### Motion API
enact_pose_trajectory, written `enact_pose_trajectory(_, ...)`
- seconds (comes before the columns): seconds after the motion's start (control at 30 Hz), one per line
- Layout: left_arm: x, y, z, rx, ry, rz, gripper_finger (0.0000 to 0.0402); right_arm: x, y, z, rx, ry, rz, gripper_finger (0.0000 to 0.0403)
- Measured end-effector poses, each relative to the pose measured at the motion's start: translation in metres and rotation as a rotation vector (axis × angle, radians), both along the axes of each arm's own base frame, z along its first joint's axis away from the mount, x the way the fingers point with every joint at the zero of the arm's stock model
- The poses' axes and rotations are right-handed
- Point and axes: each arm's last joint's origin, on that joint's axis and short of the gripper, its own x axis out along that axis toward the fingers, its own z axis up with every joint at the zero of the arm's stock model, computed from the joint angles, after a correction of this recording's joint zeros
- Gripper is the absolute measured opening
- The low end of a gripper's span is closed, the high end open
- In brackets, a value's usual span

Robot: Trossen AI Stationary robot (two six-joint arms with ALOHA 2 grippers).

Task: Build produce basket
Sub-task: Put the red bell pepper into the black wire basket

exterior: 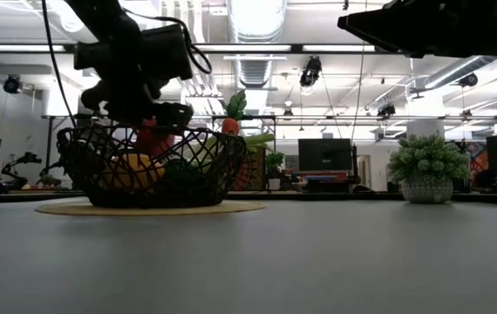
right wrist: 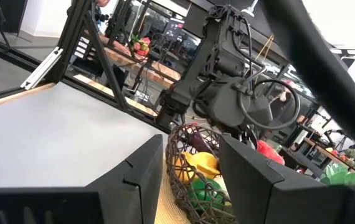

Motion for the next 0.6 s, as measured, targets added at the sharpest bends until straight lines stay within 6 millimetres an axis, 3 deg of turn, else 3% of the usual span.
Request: enact_pose_trajectory(0.6,0.007,0.016,0.003,0.013,-0.133,0.055,0.0261,0.0,0.0,0.0,0.0,0.0,0.0,0.0144)
